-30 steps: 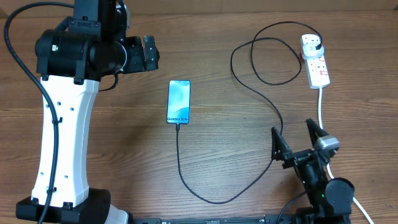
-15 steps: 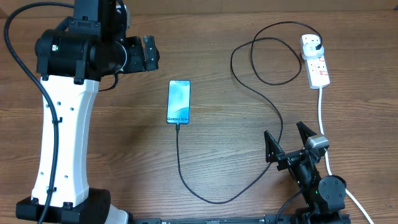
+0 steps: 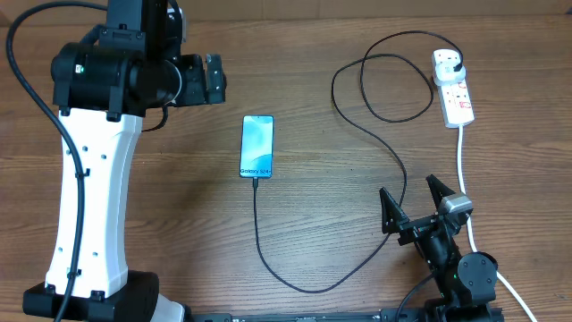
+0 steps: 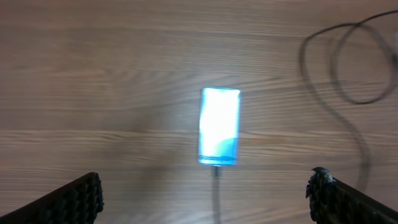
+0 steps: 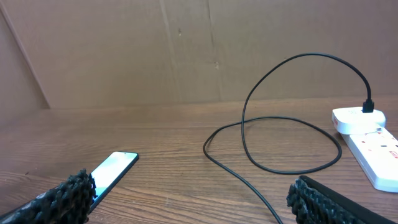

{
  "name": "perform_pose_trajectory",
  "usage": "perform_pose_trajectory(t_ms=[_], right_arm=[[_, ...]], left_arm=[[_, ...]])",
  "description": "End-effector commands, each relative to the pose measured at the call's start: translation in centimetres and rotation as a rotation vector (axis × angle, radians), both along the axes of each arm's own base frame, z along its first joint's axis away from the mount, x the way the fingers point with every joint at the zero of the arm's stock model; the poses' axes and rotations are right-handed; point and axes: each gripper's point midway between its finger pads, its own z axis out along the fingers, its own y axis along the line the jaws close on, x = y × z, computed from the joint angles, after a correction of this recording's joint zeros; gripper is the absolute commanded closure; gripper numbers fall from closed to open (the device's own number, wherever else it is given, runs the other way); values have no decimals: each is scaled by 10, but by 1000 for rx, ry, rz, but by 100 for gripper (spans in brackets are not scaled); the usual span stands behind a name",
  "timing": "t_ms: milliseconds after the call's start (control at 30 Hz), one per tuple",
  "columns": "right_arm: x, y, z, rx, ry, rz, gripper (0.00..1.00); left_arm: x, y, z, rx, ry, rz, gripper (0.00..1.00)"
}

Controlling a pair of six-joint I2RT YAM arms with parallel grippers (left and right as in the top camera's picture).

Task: Plug charger to phone and switch on socket

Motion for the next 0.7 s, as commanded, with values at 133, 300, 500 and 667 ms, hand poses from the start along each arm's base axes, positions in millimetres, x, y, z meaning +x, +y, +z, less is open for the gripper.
perform_pose_trajectory(t_ms=[133,300,500,667], right_arm=[[-1,2,-1,0,-6,8,0],[-1,2,-1,0,-6,8,0],[-1,2,-1,0,-6,8,0],[-1,2,-1,0,-6,8,0]], left_arm=[[-14,23,1,149,12,-14,1],[-26,25,14,134,-91,-6,0],[-25,31,9,94,-362,31,0],[-44,51,-22,45,-496,136,0]])
